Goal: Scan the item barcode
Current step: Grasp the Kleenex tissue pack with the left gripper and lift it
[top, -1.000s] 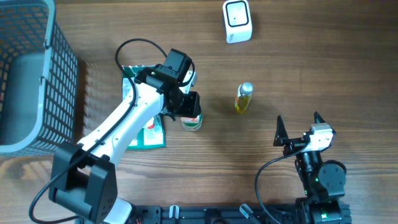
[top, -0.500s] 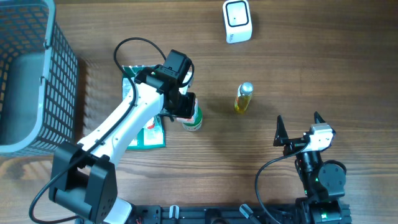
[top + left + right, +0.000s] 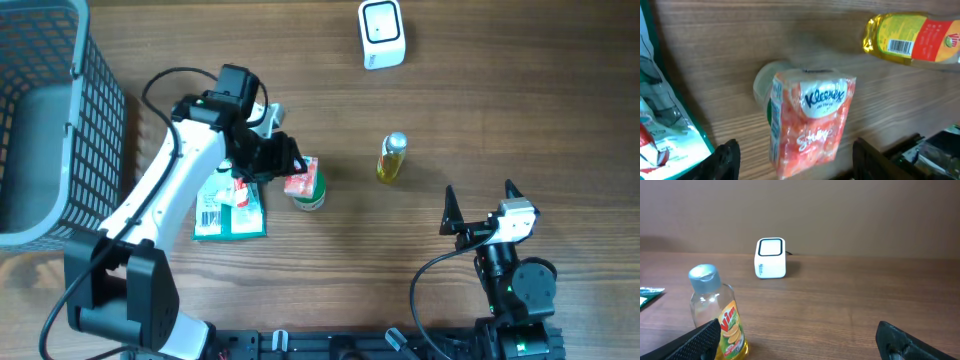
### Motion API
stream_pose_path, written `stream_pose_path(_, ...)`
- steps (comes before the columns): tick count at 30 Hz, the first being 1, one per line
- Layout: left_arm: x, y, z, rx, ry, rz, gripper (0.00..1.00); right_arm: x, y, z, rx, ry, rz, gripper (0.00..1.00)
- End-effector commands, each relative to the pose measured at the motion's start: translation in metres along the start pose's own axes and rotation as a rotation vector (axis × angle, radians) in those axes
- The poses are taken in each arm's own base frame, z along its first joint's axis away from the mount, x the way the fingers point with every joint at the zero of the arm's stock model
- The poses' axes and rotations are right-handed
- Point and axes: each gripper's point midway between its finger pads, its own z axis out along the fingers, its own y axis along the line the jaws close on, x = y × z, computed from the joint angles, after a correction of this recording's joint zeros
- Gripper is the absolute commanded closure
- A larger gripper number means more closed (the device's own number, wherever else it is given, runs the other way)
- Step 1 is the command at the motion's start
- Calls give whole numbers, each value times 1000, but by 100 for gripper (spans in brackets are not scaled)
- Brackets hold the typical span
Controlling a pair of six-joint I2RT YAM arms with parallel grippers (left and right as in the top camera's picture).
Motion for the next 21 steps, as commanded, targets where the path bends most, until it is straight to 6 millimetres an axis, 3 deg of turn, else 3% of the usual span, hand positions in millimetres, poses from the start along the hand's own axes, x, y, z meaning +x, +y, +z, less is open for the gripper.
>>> stream_pose_path(1,-2,-13,-10,55,-17,61,43,-2,-1,0,6,-10,-8,0)
stream_pose_path(8,21,5,17,39,50,27,62,-2,-1,0,6,-10,-8,0)
stream_pose_path(10,24,9,22,37,57,23,73,-2,-1,0,6,-9,-8,0)
stream_pose_path(15,19,7,22,43,37,34,85,-2,-1,0,6,-9,-8,0)
stream_pose_path(17,19,7,22,42,37,34,96,-2,-1,0,6,-9,-8,0)
stream_pose_path(20,16,3,15,48,14,45,96,-2,-1,0,6,-10,-8,0)
stream_pose_path(21,12,-2,5,56,-16,59,96,-2,-1,0,6,-10,-8,0)
